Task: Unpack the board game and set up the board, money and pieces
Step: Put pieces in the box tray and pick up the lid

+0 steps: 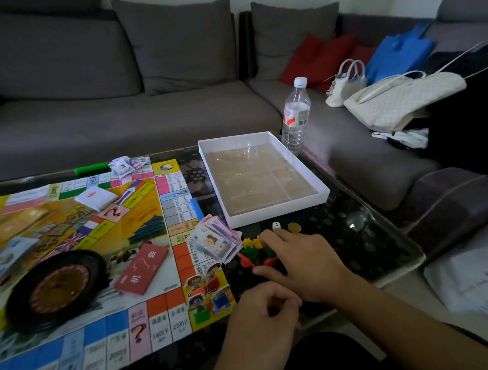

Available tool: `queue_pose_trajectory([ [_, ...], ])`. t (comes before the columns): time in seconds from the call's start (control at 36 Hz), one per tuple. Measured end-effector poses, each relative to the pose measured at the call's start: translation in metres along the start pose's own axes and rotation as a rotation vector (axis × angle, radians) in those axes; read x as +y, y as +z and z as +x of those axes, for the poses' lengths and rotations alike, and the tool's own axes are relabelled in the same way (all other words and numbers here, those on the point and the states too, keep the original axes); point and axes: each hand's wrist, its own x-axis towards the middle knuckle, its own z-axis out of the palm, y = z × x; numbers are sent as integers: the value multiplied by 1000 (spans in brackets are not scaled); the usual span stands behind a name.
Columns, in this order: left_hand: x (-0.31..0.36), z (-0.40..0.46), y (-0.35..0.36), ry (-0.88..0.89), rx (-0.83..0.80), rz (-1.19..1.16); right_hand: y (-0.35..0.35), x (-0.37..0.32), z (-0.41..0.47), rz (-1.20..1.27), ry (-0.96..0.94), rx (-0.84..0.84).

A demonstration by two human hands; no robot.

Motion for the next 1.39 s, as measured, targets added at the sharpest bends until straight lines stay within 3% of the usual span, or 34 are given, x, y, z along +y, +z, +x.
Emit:
queue_pose_trajectory([
  [0.17, 1, 12, 11, -43, 98, -142, 11, 0, 11, -69, -103, 124],
  [0.25, 1, 17, 15, -83, 119, -253, 12, 1, 15, 3, -60, 102],
  [0.33, 4, 24, 16, -144, 116, -397, 1, 11, 9, 262, 125, 120],
  [0.44, 14, 37, 15, -282, 31, -902, -29, 2, -2, 585, 180, 282],
  [0.53, 14, 37, 21, -174, -59, -1183, -47, -20, -4, 498, 60, 158],
  [0.58, 11, 38, 25, -105, 25, -1265, -53, -28, -5, 307, -19, 135],
  [0.64, 7, 40, 26, -124, 63, -1262, -54, -27, -5, 320, -8, 160],
  [0.75, 3, 43, 25, -277, -8, -1187, -44, -8, 8, 421, 206, 262],
  [0.83, -2, 39, 24, -273, -48, -1157, -37, -3, 29, 459, 286, 47],
  [0.94, -6, 34, 22, -219, -80, -1192, -29, -13, 49, 484, 258, -176],
  [1.14, -10, 37, 23, -199, -61, -1245, -29, -23, 62, 463, 208, -197],
  [1.39, -14, 40, 22, -195, -86, -1214, -25, -11, 51, 548, 344, -206],
])
